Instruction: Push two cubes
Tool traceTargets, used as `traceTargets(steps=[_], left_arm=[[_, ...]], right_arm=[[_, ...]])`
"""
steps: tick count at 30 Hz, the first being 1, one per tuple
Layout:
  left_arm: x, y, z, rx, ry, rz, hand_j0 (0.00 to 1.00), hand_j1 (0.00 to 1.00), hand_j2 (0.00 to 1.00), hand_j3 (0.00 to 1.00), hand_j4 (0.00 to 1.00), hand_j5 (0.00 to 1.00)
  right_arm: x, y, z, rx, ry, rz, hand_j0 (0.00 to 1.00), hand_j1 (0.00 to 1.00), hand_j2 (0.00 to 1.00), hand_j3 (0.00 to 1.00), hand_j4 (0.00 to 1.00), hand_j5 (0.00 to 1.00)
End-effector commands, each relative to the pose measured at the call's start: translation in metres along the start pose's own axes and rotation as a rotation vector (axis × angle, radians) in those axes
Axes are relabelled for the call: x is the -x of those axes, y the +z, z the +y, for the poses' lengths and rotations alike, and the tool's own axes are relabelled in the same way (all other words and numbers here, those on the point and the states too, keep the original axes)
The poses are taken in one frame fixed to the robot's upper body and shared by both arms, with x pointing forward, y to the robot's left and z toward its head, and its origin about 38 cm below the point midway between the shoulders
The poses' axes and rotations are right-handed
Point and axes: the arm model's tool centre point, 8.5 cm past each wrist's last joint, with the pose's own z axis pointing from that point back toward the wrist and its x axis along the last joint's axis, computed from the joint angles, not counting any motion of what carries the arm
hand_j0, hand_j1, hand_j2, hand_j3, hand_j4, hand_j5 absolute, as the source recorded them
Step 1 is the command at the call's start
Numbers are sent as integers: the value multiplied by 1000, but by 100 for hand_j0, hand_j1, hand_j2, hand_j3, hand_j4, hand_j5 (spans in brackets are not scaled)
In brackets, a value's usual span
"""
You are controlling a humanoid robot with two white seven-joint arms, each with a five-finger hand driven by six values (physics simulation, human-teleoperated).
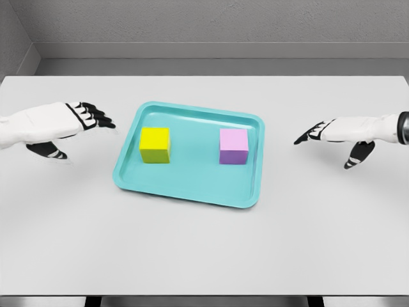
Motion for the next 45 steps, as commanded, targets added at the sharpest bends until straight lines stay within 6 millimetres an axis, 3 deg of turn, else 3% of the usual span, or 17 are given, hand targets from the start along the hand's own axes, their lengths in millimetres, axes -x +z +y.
traceTargets(steps=[1,2,4,7,10,13,14,16,18,21,26,29,36,45], left_arm=[[12,-13,-24,103,-10,60,100,100,100,100,100,100],[17,-19,-20,89,-8,70,100,100,100,100,100,100],[22,-39,-28,107,-9,98,77,77,77,77,77,77],[15,-71,-43,113,31,85,59,59,59,59,59,59],[17,-71,-42,115,20,95,47,47,47,47,47,47],[23,-70,-51,132,48,109,46,46,46,46,46,46],[25,-69,-49,131,47,114,46,46,46,46,46,46],[28,-69,-37,109,34,117,47,47,47,47,47,47],[29,-72,-28,98,22,117,48,48,48,48,48,48],[27,-81,-32,95,45,107,49,49,49,49,49,49],[12,-98,-33,91,45,64,50,50,50,50,50,50],[10,-103,-35,90,54,57,50,50,50,50,50,50],[13,-106,-39,96,78,62,50,50,50,50,50,50],[12,-104,-34,86,63,58,51,51,51,51,51,51]], right_arm=[[-1,-5,-3,9,-6,-7,100,100,100,100,100,100],[-1,-5,-3,10,-4,-8,100,100,100,100,100,100],[-4,-9,-10,32,-1,-19,100,100,100,100,100,100],[10,-14,-14,41,-29,15,100,100,100,100,100,100],[10,-29,-18,26,-42,30,98,98,98,98,98,98],[9,-40,-23,-9,-3,56,61,61,61,61,61,61],[5,-50,-24,-25,13,48,42,42,42,42,42,42],[2,-54,-28,-47,27,38,16,16,16,16,16,16],[-1,-58,-33,-48,46,34,14,14,14,14,14,14],[-10,-62,-47,-53,119,16,14,14,14,14,14,14],[-38,-96,-67,-153,252,-30,13,13,13,13,13,13],[-47,-110,-64,-197,293,-41,13,13,13,13,13,13],[-48,-112,-61,-229,336,-29,13,13,13,13,13,13],[-64,-117,-76,-211,380,-64,13,13,13,13,13,13]])
